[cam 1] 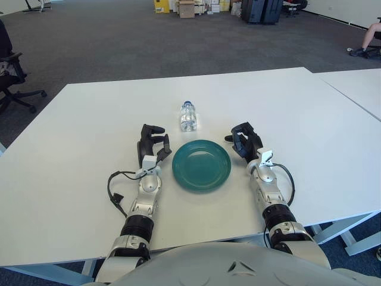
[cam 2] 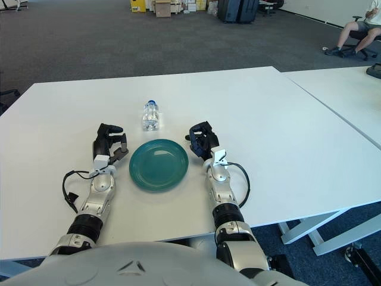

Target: Put the bottle into the plate.

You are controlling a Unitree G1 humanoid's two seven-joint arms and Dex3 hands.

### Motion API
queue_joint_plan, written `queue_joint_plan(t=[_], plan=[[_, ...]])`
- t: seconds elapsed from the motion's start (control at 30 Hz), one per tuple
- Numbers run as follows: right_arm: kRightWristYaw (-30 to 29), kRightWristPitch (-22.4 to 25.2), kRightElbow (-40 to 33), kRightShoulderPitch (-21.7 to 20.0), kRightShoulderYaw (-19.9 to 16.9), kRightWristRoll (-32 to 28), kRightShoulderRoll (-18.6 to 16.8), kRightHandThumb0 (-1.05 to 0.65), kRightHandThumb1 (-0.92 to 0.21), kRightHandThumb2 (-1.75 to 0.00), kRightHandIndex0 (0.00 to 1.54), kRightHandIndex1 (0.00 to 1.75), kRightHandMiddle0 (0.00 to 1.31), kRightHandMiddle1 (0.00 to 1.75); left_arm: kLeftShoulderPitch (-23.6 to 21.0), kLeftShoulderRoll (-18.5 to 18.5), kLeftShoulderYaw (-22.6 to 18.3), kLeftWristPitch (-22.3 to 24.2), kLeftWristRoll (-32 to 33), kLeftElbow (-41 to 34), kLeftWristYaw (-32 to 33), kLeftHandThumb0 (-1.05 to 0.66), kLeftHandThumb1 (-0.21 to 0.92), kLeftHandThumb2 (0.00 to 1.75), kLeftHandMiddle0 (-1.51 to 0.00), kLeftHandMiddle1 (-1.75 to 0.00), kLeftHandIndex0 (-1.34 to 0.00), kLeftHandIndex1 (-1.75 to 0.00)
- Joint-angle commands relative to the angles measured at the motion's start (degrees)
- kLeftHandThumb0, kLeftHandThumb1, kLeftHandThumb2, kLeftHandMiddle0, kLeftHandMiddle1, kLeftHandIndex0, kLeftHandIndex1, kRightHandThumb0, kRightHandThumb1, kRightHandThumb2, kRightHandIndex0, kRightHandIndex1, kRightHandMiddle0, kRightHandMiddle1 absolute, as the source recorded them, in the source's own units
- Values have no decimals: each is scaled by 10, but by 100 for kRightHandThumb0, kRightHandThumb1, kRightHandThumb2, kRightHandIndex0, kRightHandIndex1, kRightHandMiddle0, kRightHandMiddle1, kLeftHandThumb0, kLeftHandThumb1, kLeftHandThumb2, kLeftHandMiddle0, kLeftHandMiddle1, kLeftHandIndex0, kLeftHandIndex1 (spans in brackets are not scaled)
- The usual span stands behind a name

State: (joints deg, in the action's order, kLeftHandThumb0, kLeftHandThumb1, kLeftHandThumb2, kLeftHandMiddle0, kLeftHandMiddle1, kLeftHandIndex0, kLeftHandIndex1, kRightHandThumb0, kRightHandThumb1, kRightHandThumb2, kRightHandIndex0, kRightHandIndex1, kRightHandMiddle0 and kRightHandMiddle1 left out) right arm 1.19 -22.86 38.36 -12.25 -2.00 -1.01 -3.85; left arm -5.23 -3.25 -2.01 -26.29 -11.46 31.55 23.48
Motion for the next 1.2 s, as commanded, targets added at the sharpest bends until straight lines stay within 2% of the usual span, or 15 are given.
queue_joint_plan(t=[0.0,0.87,1.0,1.17], plan=[[-1,9,10,4,0,1,1,-36,-83,-64,42,113,26,174,-5,4,-2,-4,2,-1,0,-40,60,92,-51,-132,-42,-171],[3,7,13,0,-4,-6,-2,-36,-83,-63,43,113,27,172,-15,12,-3,0,-6,6,6,-40,61,91,-51,-131,-41,-171],[2,8,19,-5,-6,-7,-2,-36,-83,-63,42,113,27,172,-46,42,-21,5,-2,10,4,-40,61,91,-51,-131,-41,-171],[5,7,29,-13,-8,-9,-1,-36,-82,-63,43,112,27,172,-90,94,-33,-5,-33,11,28,-39,65,84,-49,-128,-41,-168]])
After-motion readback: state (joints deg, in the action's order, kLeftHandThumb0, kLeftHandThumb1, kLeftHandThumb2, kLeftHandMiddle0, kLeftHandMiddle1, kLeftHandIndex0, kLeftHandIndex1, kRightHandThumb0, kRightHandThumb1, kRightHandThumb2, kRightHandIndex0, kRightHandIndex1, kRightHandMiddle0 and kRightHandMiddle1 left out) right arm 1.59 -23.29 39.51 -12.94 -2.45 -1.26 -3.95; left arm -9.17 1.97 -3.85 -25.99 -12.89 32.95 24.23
